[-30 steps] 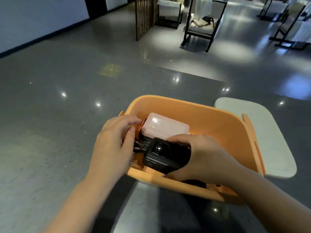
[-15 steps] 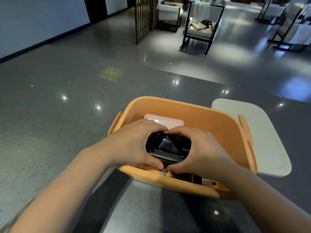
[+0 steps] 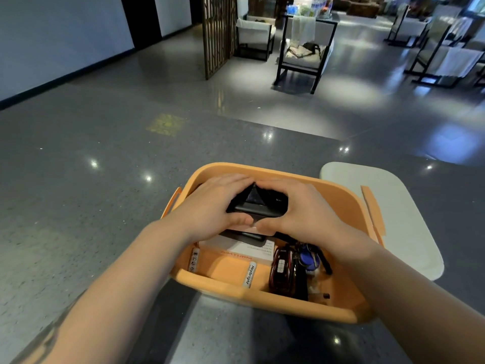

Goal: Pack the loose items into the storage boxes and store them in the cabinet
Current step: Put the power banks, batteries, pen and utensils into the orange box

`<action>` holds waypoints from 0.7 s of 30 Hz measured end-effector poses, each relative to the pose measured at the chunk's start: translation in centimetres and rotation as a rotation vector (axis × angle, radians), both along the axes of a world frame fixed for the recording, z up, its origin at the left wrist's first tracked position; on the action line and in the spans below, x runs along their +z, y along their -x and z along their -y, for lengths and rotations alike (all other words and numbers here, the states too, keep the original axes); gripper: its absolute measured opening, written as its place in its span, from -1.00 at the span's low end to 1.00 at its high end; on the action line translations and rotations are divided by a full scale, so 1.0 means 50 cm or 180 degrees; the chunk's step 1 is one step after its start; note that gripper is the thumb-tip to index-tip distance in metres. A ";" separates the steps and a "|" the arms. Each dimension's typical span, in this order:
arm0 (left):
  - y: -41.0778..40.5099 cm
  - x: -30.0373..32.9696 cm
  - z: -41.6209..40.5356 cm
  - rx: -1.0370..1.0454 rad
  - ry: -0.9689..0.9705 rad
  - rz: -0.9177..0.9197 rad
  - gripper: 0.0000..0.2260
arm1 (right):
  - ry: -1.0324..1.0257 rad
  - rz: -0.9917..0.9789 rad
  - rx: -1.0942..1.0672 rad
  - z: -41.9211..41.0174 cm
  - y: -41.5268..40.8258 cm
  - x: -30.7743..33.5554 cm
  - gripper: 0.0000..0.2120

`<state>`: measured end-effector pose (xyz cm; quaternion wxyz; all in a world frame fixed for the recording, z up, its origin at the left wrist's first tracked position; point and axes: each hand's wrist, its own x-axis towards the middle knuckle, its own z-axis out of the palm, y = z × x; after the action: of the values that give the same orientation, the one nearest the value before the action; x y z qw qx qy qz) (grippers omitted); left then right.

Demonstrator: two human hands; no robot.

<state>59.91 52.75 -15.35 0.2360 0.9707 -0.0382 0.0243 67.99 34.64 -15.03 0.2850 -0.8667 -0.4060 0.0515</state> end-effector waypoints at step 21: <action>-0.024 0.041 0.312 -0.0196 0.0871 0.0537 -0.72 | -0.0440 -0.0306 -0.2471 0.407 -0.015 -0.045 -0.74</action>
<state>61.09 37.15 -13.32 0.3626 0.9224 -0.0839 0.1035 68.73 14.30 -17.28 0.3596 -0.9312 -0.0370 -0.0470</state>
